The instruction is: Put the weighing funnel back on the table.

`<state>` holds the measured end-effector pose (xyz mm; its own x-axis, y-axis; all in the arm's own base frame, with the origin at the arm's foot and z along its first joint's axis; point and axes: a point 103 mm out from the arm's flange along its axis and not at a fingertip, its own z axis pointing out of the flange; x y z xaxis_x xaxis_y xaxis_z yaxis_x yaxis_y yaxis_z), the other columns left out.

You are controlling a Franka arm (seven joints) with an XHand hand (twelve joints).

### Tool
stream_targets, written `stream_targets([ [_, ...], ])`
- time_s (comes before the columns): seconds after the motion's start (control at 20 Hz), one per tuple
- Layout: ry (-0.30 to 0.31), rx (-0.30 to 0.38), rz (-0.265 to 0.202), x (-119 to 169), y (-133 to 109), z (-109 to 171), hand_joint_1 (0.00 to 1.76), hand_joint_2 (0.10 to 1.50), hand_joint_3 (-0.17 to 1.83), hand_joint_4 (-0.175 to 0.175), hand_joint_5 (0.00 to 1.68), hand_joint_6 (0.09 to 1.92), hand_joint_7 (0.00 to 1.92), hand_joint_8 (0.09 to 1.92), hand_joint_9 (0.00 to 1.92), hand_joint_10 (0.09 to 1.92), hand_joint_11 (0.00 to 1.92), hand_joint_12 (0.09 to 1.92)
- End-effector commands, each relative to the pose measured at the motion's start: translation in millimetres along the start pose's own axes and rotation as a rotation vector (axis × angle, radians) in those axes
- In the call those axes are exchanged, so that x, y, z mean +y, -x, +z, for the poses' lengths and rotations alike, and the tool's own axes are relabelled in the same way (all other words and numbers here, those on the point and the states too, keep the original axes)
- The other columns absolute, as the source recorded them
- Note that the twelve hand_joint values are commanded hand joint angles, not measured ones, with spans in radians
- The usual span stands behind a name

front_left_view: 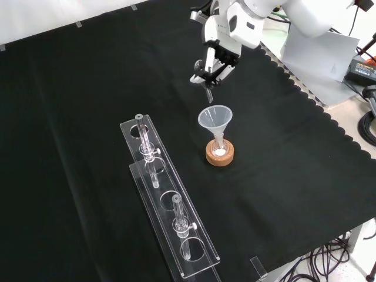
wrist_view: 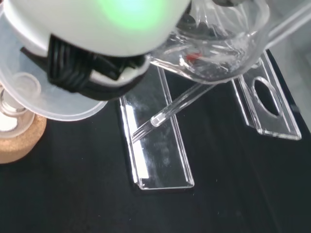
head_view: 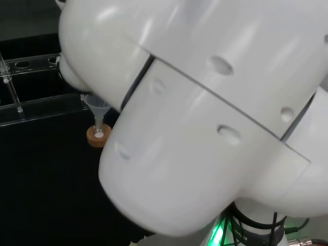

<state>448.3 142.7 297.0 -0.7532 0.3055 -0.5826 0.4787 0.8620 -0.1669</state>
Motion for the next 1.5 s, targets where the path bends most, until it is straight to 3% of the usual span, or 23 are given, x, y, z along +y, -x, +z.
stream_targets([
  [0.05,-0.034,0.085,0.136,-13,10,5,1.15,0.63,0.58,0.175,1.58,0.09,1.8,0.09,1.33,0.12,0.24,1.43],
  [0.3,-0.05,0.124,0.242,-27,26,14,1.15,0.63,0.57,0.175,1.58,0.09,1.8,0.09,1.33,0.12,0.24,1.44],
  [0.55,-0.057,0.192,0.402,-41,44,24,1.15,0.63,0.58,0.175,1.58,0.09,1.8,0.09,1.33,0.12,0.24,1.44],
  [0.9,-0.044,0.189,0.524,-62,67,36,1.15,0.62,0.58,0.175,1.58,0.09,1.81,0.09,1.33,0.12,0.25,1.44],
  [1.2,-0.054,0.249,0.644,-83,87,63,1.15,0.62,0.59,0.175,1.58,0.09,1.81,0.09,1.34,0.13,0.26,1.44],
  [1.5,-0.065,0.315,0.744,-107,90,96,1.15,0.62,0.59,0.175,1.59,0.09,1.81,0.09,1.35,0.13,0.27,1.43],
])
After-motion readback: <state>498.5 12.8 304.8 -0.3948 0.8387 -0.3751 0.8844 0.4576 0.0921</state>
